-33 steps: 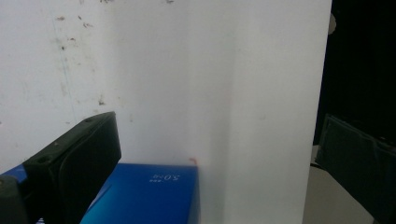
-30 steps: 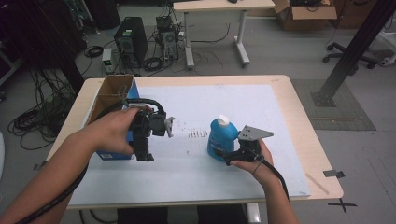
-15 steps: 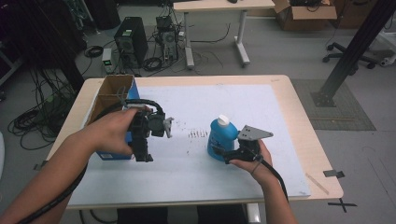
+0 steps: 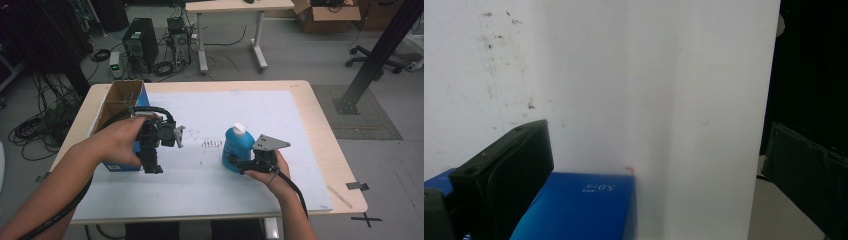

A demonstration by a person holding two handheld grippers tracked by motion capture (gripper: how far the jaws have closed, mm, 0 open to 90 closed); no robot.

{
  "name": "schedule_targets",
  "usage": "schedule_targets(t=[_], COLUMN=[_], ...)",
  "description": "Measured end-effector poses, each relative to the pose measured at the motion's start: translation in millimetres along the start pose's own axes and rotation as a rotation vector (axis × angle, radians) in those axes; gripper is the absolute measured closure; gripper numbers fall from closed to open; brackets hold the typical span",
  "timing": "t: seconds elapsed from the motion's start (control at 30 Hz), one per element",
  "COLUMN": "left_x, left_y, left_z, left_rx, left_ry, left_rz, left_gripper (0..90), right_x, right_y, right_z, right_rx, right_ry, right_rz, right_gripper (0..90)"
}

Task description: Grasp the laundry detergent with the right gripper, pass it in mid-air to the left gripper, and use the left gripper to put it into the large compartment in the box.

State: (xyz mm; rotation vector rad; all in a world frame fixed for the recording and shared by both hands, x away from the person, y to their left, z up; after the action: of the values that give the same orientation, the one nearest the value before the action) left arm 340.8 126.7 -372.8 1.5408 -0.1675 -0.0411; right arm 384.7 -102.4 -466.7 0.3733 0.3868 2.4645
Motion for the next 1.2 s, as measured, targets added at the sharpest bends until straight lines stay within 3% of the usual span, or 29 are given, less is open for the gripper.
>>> schedule_targets(t=[0.23, 0.5, 1.2], left_x=[-0.2, 0.0, 0.9], left_y=[0.7, 2.0, 7.3], left_z=[1.4, 2.3, 4.5], left_rx=[-0.002, -0.002, -0.015], left_ry=[-0.001, -0.002, 0.004], left_rz=[0.001, 0.003, 0.018], left_gripper=[0.2, 0.2, 0.2], right_x=[0.2, 1.6, -0.9], right_y=[0.0, -2.3, 4.2], right_z=[-1.1, -5.5, 0.0], right_rx=[0.000, 0.004, -0.052], right_ry=[0.006, 0.032, 0.024], right_rz=[0.003, 0.012, 0.006], right_gripper=[25.5, 41.2, 46.2])
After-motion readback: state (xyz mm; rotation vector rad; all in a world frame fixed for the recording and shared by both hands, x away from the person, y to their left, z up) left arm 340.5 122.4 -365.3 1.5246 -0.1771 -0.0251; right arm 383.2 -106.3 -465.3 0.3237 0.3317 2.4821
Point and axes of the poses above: each handheld gripper's, and its own axes: y roughly backward along the jaws, z roughly out of its top, x roughly to its left, the point moved 9 cm from there along -y, roughly forward along the jaws, and after that the axes turned 8 degrees about -y, right-handed, at the moved point
